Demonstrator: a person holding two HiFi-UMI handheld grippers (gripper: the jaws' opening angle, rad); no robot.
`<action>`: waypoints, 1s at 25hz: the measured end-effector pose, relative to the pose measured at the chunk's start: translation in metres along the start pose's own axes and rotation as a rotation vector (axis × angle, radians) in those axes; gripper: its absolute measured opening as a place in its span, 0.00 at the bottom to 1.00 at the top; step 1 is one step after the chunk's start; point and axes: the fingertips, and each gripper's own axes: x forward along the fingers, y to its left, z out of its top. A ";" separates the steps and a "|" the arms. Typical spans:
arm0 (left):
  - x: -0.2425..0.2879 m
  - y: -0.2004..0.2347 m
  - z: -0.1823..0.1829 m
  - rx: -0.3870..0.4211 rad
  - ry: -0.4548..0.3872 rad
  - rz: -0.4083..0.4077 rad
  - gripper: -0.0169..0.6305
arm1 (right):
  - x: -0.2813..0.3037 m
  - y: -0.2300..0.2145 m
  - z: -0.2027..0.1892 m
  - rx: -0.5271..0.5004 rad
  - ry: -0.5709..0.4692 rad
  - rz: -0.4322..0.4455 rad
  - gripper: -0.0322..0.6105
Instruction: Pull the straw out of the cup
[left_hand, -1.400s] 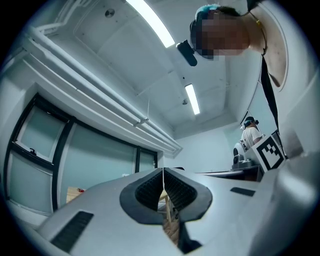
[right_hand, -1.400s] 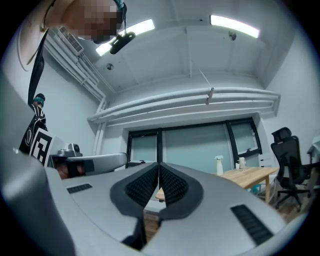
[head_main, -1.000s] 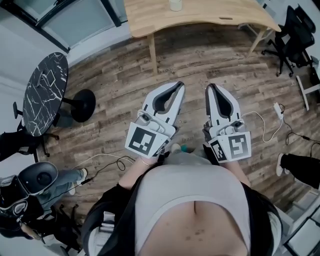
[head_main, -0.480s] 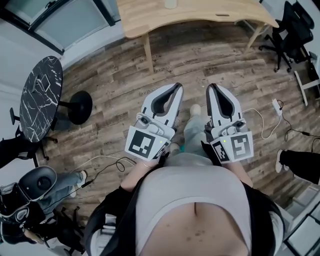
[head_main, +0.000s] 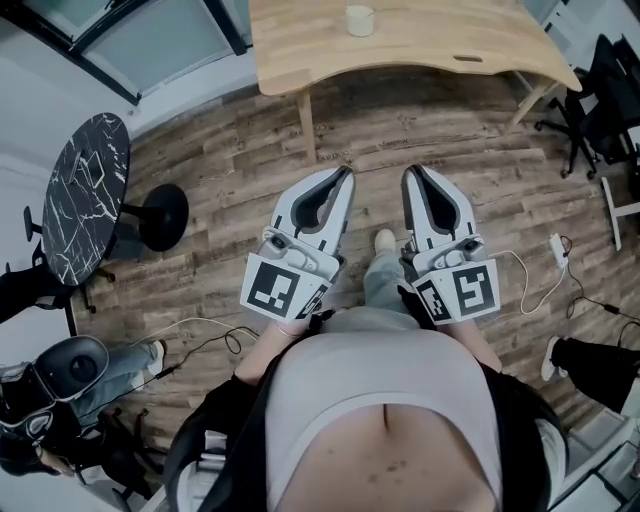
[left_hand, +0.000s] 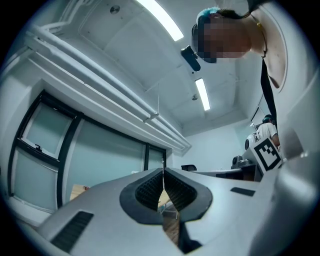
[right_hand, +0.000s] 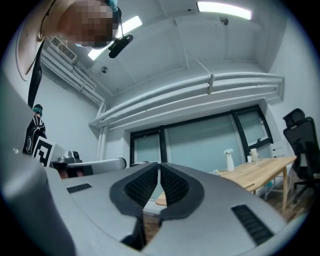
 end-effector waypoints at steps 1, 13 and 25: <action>0.012 0.005 -0.001 0.003 -0.002 0.001 0.04 | 0.010 -0.010 0.001 0.000 -0.002 0.004 0.11; 0.164 0.048 -0.016 0.021 -0.018 0.030 0.04 | 0.104 -0.139 0.013 -0.006 -0.002 0.049 0.11; 0.241 0.071 -0.030 0.038 -0.021 0.063 0.04 | 0.156 -0.209 0.006 0.020 0.005 0.085 0.11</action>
